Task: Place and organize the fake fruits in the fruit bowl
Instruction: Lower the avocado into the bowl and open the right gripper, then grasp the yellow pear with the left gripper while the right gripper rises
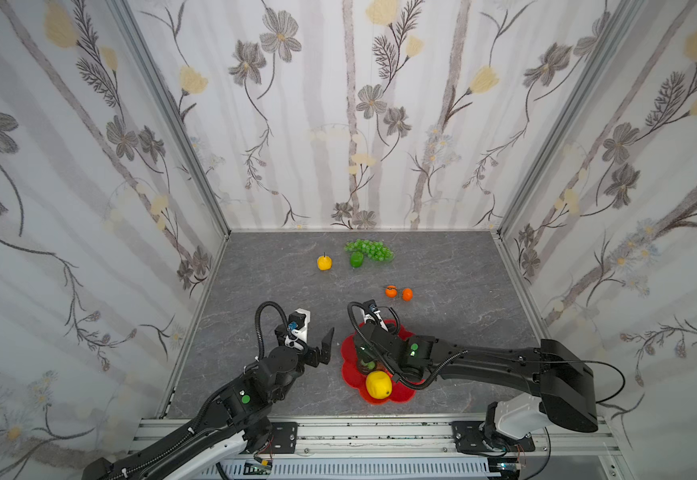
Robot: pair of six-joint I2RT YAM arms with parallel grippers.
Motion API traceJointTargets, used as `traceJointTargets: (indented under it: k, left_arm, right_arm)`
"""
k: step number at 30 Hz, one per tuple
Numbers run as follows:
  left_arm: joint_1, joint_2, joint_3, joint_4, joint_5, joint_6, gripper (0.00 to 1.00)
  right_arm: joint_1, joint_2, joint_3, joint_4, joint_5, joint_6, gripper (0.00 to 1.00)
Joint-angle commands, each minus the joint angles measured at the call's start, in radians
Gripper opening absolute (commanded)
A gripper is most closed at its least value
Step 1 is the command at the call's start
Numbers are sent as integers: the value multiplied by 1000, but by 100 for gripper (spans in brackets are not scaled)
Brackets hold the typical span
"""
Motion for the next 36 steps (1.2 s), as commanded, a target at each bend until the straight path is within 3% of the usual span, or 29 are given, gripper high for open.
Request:
traceJointTargets:
  k: [1,8,15,20,26,36]
  left_arm:
    - [60,91,86,-40,13,-77,100]
    - [310,481,349,-124,178,-217,100]
    - [462,892,624,-112,316,-212,100]
    - [515,1143,788,-59,377,-145,100]
    - [531,1371,974,-77,411,-38,93]
    - [548,1574,1172,-123,403,-17,74]
  right_arm:
    - [11,-84,-3,-27,31,30,76]
    - [23,-260,-88,54,-5,96,78]
    - [32,-377,-189,158,2,157,80]
    - [41,-407,-221,205,-12,179,80]
    - [43,-420,-273,226,-8,189,81]
    - [43,-420,-278,233,-24,183,83]
